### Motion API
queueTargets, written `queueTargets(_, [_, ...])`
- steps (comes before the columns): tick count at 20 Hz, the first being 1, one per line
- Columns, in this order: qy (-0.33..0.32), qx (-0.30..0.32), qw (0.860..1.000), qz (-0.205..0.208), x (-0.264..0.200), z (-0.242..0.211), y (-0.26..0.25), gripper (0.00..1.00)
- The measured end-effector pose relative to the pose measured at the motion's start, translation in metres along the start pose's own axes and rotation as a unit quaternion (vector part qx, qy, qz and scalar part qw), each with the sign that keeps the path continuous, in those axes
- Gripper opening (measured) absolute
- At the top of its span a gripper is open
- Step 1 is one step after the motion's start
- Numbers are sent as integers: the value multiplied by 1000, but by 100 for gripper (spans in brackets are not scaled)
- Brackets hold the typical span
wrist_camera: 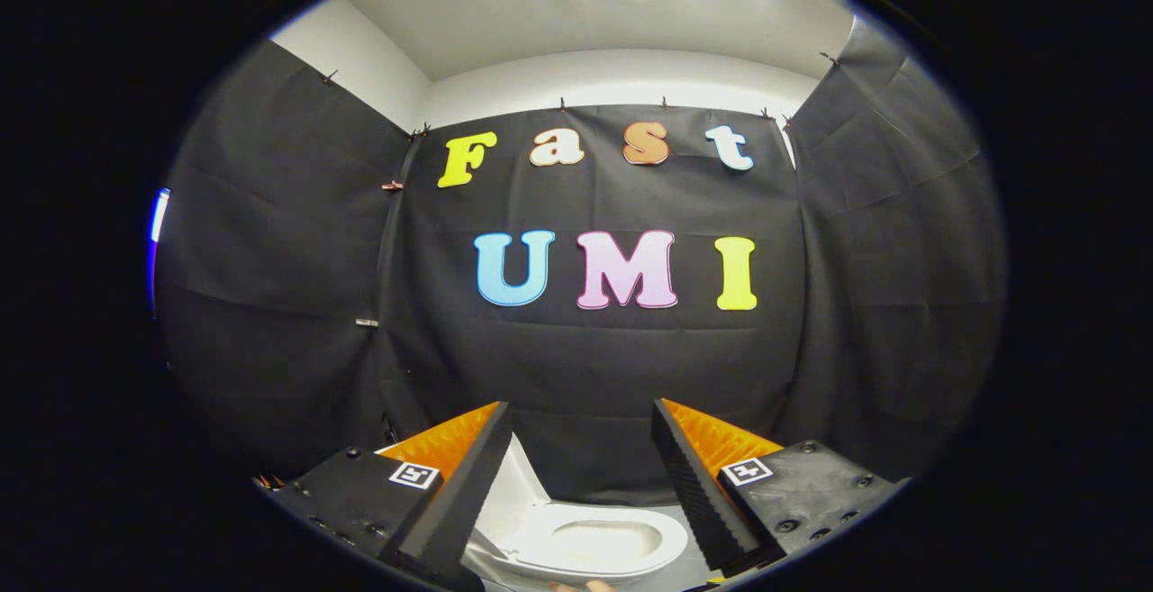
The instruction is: Open the toilet lid.
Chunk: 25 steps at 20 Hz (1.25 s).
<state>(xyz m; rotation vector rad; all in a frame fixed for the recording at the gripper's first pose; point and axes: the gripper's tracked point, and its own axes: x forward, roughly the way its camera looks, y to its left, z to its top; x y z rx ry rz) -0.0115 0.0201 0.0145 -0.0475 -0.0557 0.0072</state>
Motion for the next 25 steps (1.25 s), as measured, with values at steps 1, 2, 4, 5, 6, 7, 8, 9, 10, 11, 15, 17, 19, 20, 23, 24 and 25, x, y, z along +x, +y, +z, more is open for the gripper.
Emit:
queueTargets(1, [0,0,1000,1,0,0,2,98])
queueTargets(2, [1,0,1000,2,1,-1,3,98])
queueTargets(4, [-1,-2,1000,4,1,-1,5,98])
queueTargets(5, [-2,-1,1000,6,0,1,6,98])
queueTargets(6, [-4,1,1000,7,0,1,7,98])
queueTargets(7, [-4,2,1000,7,0,1,7,98])
queueTargets(8, [-4,3,1000,7,0,1,7,98])
queueTargets(9, [-3,4,1000,7,0,0,7,98])
queueTargets(10, [-1,4,1000,7,1,-1,7,98])
queueTargets(11, [0,4,1000,7,1,-1,7,98])
queueTargets(15, [1,8,1000,6,2,-1,4,98])
queueTargets(17, [1,9,1000,4,2,-2,3,98])
queueTargets(19, [1,8,1000,2,2,-1,1,98])
queueTargets(20, [1,7,1000,1,2,-1,0,98])
queueTargets(23, [3,5,1000,-1,2,-2,-2,98])
queueTargets(24, [3,5,1000,-1,3,-2,-2,98])
queueTargets(25, [2,6,1000,-1,3,-2,-3,98])
